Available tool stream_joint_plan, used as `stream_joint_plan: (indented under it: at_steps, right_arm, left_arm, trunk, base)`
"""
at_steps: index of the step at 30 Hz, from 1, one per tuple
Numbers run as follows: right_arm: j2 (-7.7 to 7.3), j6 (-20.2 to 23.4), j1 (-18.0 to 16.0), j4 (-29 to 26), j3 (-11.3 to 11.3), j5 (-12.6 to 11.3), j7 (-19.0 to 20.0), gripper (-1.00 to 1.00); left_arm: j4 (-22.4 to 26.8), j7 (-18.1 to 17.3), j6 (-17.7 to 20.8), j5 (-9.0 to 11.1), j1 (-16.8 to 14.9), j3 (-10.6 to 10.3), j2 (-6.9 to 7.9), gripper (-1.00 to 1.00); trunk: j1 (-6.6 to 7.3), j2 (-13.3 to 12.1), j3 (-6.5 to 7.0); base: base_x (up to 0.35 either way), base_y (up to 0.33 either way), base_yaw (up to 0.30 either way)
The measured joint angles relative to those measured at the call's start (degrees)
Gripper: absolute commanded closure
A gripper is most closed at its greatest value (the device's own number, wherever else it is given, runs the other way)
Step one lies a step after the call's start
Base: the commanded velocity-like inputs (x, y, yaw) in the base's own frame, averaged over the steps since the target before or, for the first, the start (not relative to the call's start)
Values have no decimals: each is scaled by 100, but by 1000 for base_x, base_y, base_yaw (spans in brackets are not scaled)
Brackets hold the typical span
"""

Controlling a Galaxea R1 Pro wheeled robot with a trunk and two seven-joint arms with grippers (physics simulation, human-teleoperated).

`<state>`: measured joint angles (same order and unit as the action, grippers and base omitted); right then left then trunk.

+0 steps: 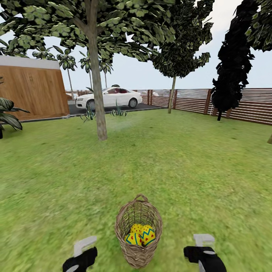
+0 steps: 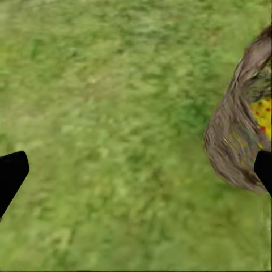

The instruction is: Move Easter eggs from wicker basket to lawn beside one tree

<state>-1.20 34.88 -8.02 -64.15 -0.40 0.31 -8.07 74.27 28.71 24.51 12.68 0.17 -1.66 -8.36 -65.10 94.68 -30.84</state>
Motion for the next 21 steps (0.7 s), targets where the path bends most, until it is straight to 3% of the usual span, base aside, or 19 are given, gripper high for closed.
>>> stream_joint_plan:
  at_steps: [3, 7, 12, 14, 17, 21]
  right_arm:
    - [15, 555, -294, -353, 2, -16, -20, -100]
    - [36, 764, -459, -767, 18, -29, -30, -100]
    - [76, 804, -521, -1047, 150, -56, -5, -100]
    - [235, 790, -527, -1047, 336, -65, 6, -100]
    - [497, 773, -530, -850, 443, -42, -12, -100]
    - [581, 758, -531, -607, 466, -31, -17, -100]
  left_arm:
    - [556, 116, 41, 10, 1, -365, -26, -100]
    - [768, 141, 43, 31, 1, -611, -29, -100]
    - [790, 132, 30, 79, 1, -645, -9, -100]
    - [776, 136, 24, 83, 1, -643, 1, -100]
    - [785, 137, 31, 88, 1, -654, 0, -100]
    - [783, 131, 35, 89, 2, -642, 4, -100]
  trunk:
    - [0, 0, 0]
    - [1, 0, -1]
    - [3, 0, -1]
    - [3, 0, -1]
    - [3, 0, -3]
    - [3, 0, -17]
  base:
    - [0, 0, 0]
    - [106, 59, 0]
    - [253, 169, 0]
    - [270, 216, 0]
    - [266, 229, 54]
    - [264, 235, 187]
